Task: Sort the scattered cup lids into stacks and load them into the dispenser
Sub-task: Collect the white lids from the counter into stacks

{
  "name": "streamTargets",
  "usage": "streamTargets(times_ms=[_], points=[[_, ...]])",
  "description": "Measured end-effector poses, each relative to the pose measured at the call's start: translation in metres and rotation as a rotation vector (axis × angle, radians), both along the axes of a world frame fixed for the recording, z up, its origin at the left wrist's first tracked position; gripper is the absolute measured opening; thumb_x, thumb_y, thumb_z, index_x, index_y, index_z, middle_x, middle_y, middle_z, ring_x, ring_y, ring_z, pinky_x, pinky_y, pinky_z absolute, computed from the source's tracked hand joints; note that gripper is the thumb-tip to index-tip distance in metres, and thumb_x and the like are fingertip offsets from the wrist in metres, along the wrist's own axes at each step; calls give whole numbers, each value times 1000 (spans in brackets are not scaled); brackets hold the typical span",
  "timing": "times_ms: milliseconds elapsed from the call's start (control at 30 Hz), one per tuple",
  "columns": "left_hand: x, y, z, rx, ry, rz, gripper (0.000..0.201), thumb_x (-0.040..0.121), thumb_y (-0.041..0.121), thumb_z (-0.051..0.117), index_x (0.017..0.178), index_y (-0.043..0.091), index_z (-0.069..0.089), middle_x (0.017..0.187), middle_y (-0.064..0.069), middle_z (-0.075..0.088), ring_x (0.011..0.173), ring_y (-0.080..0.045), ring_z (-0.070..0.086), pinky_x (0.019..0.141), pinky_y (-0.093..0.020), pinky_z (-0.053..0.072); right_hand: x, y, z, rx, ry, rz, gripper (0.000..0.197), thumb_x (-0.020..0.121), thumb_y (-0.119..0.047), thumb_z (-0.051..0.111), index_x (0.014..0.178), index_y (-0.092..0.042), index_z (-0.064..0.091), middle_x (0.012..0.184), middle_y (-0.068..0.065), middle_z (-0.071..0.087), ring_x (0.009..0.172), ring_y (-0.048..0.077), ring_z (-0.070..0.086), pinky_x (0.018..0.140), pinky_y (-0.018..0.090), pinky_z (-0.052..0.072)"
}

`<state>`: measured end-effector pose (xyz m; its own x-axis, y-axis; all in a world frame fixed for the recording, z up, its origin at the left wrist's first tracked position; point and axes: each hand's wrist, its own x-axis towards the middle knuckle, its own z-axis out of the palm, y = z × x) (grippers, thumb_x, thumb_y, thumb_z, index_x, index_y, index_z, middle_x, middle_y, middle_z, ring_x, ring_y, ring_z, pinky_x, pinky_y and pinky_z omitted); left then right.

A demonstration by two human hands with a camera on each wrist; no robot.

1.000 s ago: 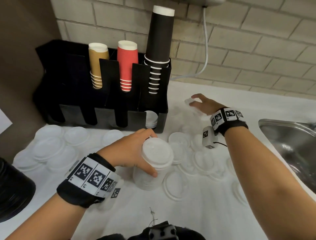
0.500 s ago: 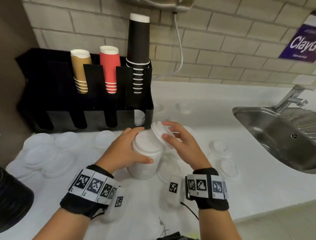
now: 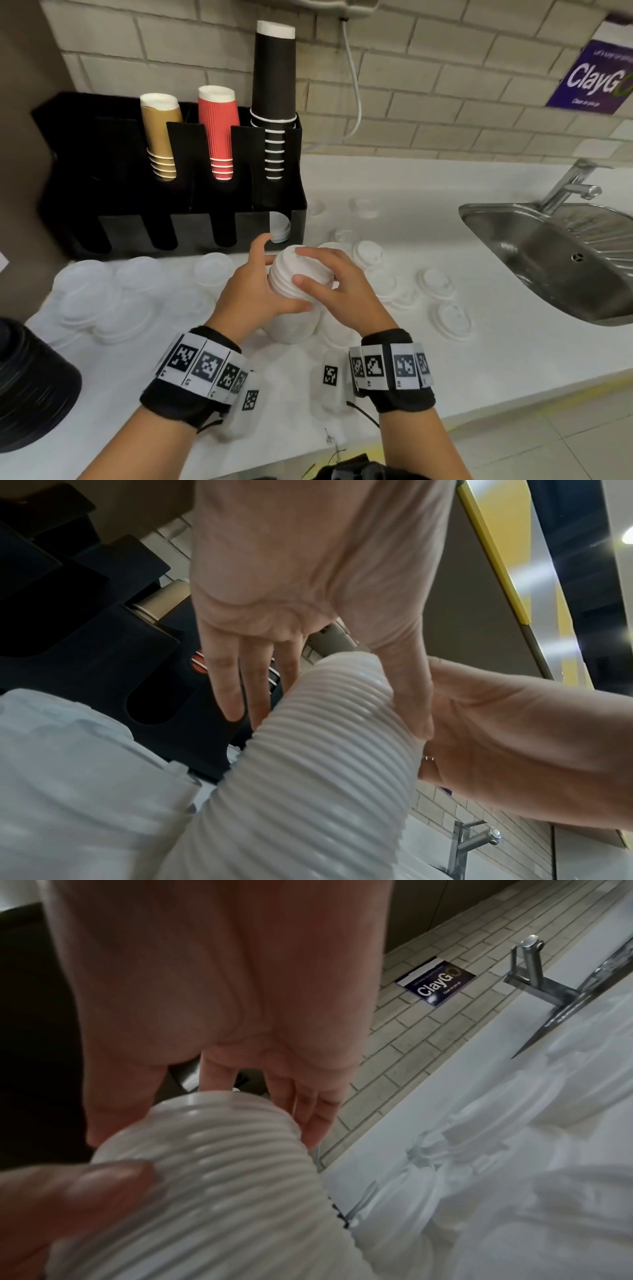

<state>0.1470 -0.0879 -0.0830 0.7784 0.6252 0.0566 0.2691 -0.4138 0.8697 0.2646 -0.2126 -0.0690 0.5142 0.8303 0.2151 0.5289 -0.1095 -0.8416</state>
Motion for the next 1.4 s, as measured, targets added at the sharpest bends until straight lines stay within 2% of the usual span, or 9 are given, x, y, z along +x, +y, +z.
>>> streamTargets(times_ms=[333, 433, 500, 600, 700, 800, 967, 1200, 1400], points=[[0, 3, 1, -7, 19, -4, 122, 52, 39, 93, 149, 32, 19, 122, 13, 50, 105, -12, 53, 87, -29, 45, -4, 3, 4, -68, -85, -6, 41, 82, -35, 73, 122, -33, 63, 128, -2, 49, 125, 16, 41, 107, 32, 36], [-1, 3, 3, -6, 4, -69, 108, 47, 45, 91, 137, 44, 31, 115, 21, 53, 101, -4, 55, 82, -22, 46, -4, 4, 4, -63, -93, -9, 43, 81, -35, 74, 122, -32, 62, 128, 0, 50, 124, 17, 42, 106, 34, 37], [-1, 1, 6, -9, -22, -124, 86, 42, 55, 86, 116, 56, 42, 108, 28, 56, 100, 3, 56, 80, -18, 47, -4, 3, 3, -58, -96, 22, 47, 79, -36, 76, 123, -30, 60, 128, -3, 52, 121, 13, 44, 102, 27, 38], [1, 4, 7, -8, -18, -129, 80, 41, 60, 81, 113, 57, 48, 109, 26, 60, 104, 4, 56, 86, -25, 49, 15, -3, 8, -121, -11, 99, 47, 83, -37, 71, 126, -34, 54, 124, -12, 56, 114, 0, 49, 88, 6, 38], [2, 11, 5, 6, 32, -121, 80, 45, 52, 88, 114, 51, 49, 111, 26, 59, 107, -1, 54, 91, -34, 48, 68, -18, 17, -131, 14, -163, 28, 96, -28, 55, 124, -23, 56, 114, 0, 62, 100, 10, 55, 76, 1, 37], [2, 13, 3, 1, 41, -119, 73, 47, 48, 89, 107, 56, 48, 109, 29, 58, 105, 5, 52, 87, -31, 46, 120, -34, 21, -463, -128, -348, 38, 94, -35, 57, 129, -20, 54, 124, 7, 59, 105, 18, 55, 85, 20, 40], [3, 14, 3, 11, 51, -124, 74, 48, 48, 90, 108, 53, 48, 109, 28, 58, 104, 5, 52, 84, -29, 45, 132, -23, 2, -970, -240, -12, 78, 66, -44, 84, 129, -42, 39, 123, 1, 40, 111, 22, 45, 96, 41, 42], [1, 15, 4, 18, 55, -127, 74, 48, 45, 92, 108, 52, 48, 111, 24, 60, 108, -6, 56, 91, -36, 48, 166, -36, 19, -908, -248, -111, 69, 71, -37, 82, 127, -40, 42, 118, 2, 41, 112, 28, 48, 85, 37, 40], [1, 14, 5, 8, 56, -117, 76, 48, 44, 92, 111, 49, 50, 111, 22, 60, 108, -7, 56, 92, -37, 49, 157, -28, 17, -790, -376, -93, 73, 66, -37, 85, 129, -29, 50, 124, 3, 46, 121, 25, 43, 99, 38, 40]])
